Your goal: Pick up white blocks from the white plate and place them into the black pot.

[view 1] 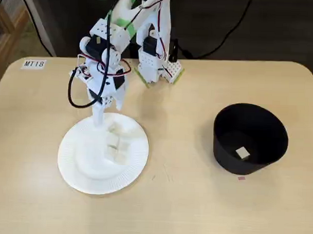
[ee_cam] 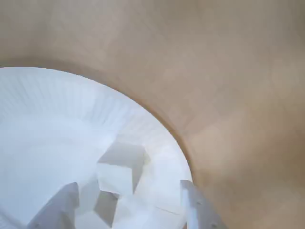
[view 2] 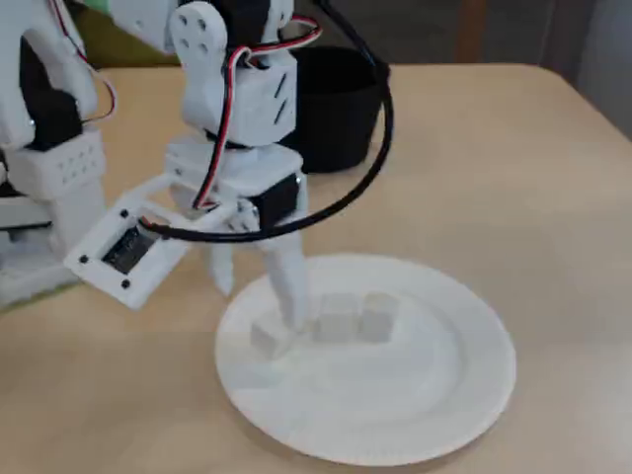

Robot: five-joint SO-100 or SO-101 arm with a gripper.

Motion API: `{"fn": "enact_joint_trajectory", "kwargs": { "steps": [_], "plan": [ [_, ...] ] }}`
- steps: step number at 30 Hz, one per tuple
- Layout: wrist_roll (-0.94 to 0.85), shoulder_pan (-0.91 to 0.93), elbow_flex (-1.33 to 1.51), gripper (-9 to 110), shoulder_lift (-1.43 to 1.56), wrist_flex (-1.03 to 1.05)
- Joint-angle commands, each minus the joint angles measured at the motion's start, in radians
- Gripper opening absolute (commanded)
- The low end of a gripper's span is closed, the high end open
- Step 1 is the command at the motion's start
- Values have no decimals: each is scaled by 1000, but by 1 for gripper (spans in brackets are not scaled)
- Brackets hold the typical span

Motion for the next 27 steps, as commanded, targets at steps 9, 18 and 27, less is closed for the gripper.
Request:
{"fn": "enact_joint_trajectory", "kwargs": {
  "steps": [9,18,27],
  "plan": [
    [-14,-2,-48,28,-74,-103],
    [9,6,-60,-2,-152,-218],
    [-14,-15,-129,-2,6,-388]
  ]
}}
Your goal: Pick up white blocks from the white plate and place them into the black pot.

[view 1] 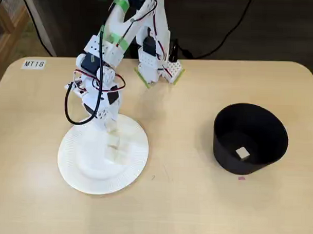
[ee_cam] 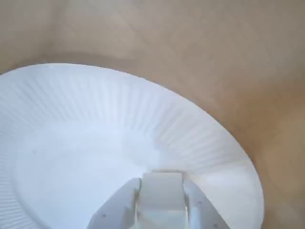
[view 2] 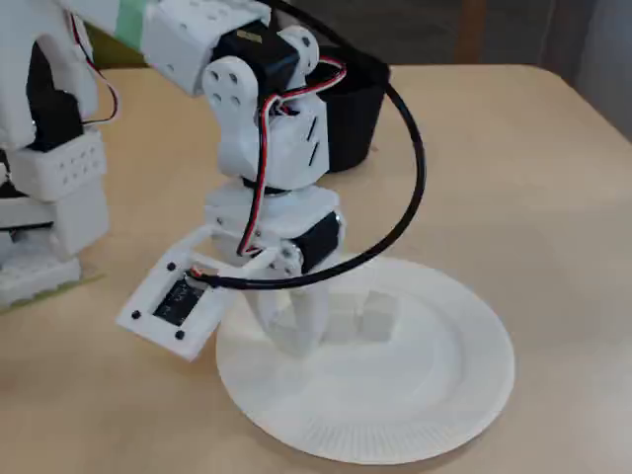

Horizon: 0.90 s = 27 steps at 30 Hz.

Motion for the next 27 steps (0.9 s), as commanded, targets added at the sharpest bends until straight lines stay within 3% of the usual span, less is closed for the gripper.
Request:
{"fn": "enact_joint_trajectory", "kwargs": {
  "steps": [1,8,18,27],
  "plan": [
    [8,-23,-86,-2,175,-106],
    [69,-219,-176,-2,479,-356],
    [-72,-913,-179,-2,664,-341],
    [-143,-1172,98,-2,637,-342]
  ]
}}
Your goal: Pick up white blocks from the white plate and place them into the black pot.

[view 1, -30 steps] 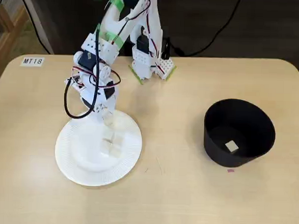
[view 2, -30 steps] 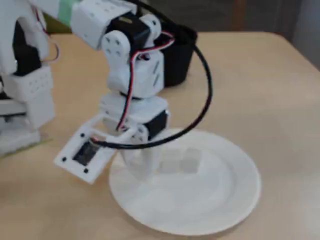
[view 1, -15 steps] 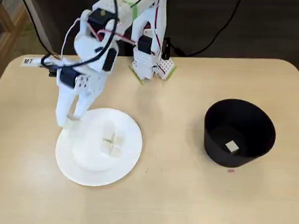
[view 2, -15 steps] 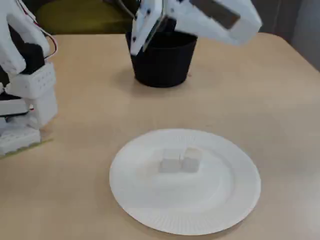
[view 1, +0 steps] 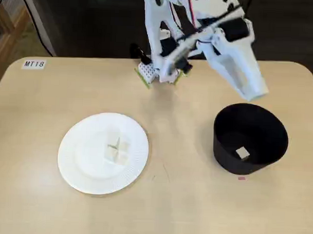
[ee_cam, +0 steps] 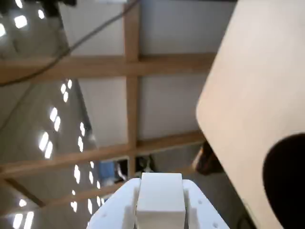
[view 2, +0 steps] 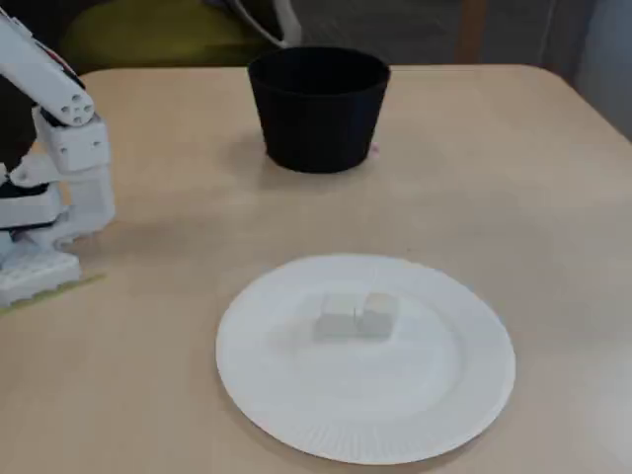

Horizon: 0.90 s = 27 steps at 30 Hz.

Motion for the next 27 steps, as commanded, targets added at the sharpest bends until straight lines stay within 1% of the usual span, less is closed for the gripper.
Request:
{"fn": "enact_joint_trajectory", "kwargs": {
  "steps": [1,10,15,21,25,26,27],
  "plan": [
    [-29,-67,72,-2,0,-5],
    [-23,-144,229,-2,-5,-26],
    [-20,-152,313,-2,-21,-132],
    [-15,-121,311,-2,-101,-268],
    [-17,-86,304,-2,-153,-301],
    [-28,-78,304,3,-155,-298],
    [-34,-69,304,13,-155,-284]
  ]
}}
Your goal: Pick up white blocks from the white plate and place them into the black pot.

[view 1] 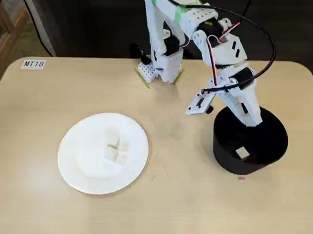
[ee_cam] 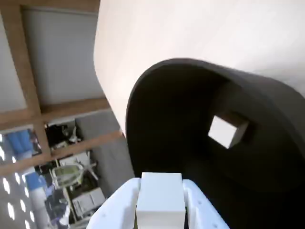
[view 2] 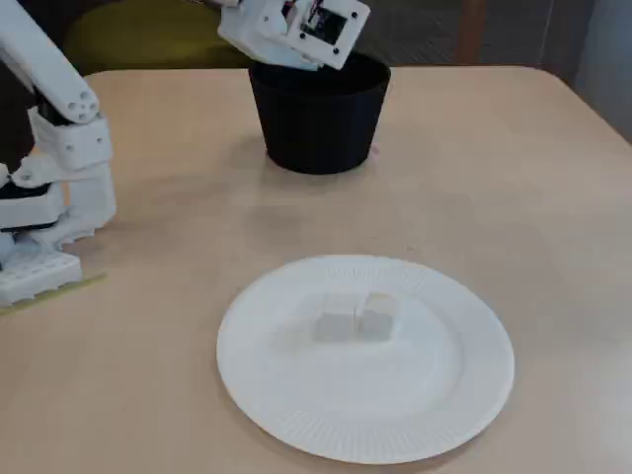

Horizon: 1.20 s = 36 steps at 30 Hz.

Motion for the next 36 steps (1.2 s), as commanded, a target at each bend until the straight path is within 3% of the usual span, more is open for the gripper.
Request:
{"fn": "enact_joint_trajectory", "kwargs": {
  "steps": [1,3,5,9,12,13,22,29,36],
  "plan": [
    [-18,43,-14,20,3,11],
    [-23,61,-15,31,11,48],
    [-21,72,-15,33,14,60],
    [-25,81,-28,24,18,61],
    [-43,95,-87,0,18,127],
    [-58,109,-135,-2,15,189],
    [-35,466,-535,-2,-74,749],
    [32,749,-532,-2,-126,870],
    [58,887,-526,-2,-199,841]
  ]
}}
